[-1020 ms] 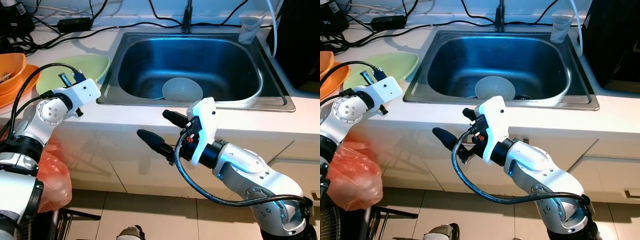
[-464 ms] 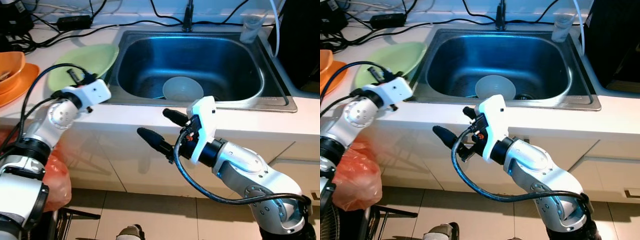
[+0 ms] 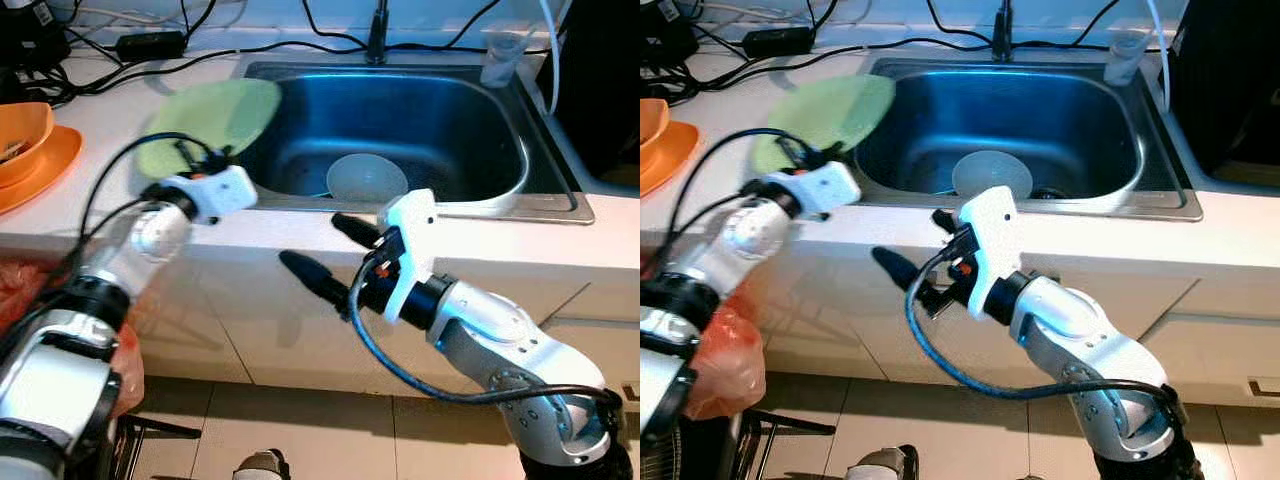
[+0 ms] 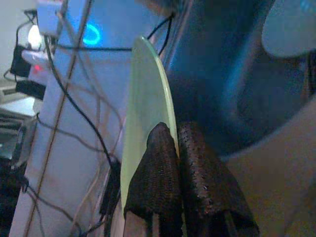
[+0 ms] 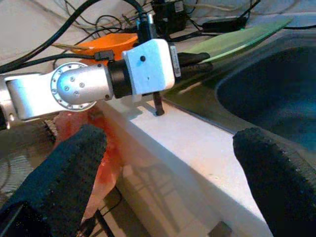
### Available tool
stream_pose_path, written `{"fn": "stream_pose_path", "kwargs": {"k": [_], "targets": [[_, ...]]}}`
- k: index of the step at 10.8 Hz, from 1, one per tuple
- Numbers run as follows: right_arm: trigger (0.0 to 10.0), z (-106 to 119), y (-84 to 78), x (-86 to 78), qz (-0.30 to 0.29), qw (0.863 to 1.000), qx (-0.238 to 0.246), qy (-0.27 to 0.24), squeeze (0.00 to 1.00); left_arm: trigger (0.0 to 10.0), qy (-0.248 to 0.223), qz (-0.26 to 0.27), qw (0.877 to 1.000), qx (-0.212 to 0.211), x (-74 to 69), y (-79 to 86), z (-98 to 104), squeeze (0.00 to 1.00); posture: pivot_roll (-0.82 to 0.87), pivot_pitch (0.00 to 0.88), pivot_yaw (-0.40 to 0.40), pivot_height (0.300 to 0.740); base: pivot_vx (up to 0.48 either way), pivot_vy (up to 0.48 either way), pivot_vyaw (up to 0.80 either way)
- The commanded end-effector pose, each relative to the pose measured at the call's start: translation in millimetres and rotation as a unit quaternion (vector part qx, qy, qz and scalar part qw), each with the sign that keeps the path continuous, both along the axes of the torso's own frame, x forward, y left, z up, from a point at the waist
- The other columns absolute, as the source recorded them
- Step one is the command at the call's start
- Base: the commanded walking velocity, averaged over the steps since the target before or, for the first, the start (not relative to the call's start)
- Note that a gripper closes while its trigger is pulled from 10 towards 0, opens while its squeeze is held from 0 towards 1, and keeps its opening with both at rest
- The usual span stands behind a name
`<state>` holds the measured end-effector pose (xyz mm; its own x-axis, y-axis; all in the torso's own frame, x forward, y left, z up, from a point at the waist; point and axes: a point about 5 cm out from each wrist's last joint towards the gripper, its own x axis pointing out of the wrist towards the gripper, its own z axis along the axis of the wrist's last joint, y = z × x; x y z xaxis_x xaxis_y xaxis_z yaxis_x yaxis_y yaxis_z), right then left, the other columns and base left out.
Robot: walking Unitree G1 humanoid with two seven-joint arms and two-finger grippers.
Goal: Kitchen organization
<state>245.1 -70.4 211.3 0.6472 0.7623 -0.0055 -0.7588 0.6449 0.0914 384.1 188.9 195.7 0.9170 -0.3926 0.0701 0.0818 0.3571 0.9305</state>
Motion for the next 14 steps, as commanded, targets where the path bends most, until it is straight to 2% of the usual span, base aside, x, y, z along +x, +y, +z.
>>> {"fn": "stream_pose_path", "kwargs": {"k": [1, 5, 7, 12, 14], "targets": [[10.0, 3, -3.6, 3.4, -0.012, 1.0, -0.003, -0.007, 0.0, 0.0, -0.028, -0.022, 0.999, 0.005, 2.5, -13.4, 10, 0.0, 0.03, 0.109, 0.067, 0.74, 0.0, 0.0, 0.0], [10.0, 1, -18.8, 8.2, -0.06, 0.998, -0.031, -0.005, 0.0, 0.0, -0.048, -0.08, 0.996, 0.006, 7.5, -57.8, 17, 0.0, -0.02, 0.103, 0.092, 0.74, 0.0, 0.0, 0.0], [10.0, -1, -35.1, 10.3, -0.105, 0.993, -0.049, 0.0, 0.0, 0.0, -0.05, -0.103, 0.993, -0.003, 8.5, -80.4, 18, 0.0, -0.05, 0.105, 0.112, 0.74, 0.0, 0.0, 0.0], [10.0, 7, -68.1, 17.1, -0.207, 0.976, -0.067, -0.018, 0.0, 0.0, -0.036, -0.135, 0.99, -0.01, 6.2, -115.7, 10, 0.0, -0.11, 0.112, 0.134, 0.74, 0.0, 0.0, 0.0], [10.0, 10, -71.3, 16.5, -0.213, 0.974, -0.07, -0.021, 0.0, 0.0, -0.035, -0.136, 0.99, -0.009, 6.6, -119.0, 10, 0.0, -0.12, 0.119, 0.136, 0.74, 0.0, 0.0, 0.0]]}}
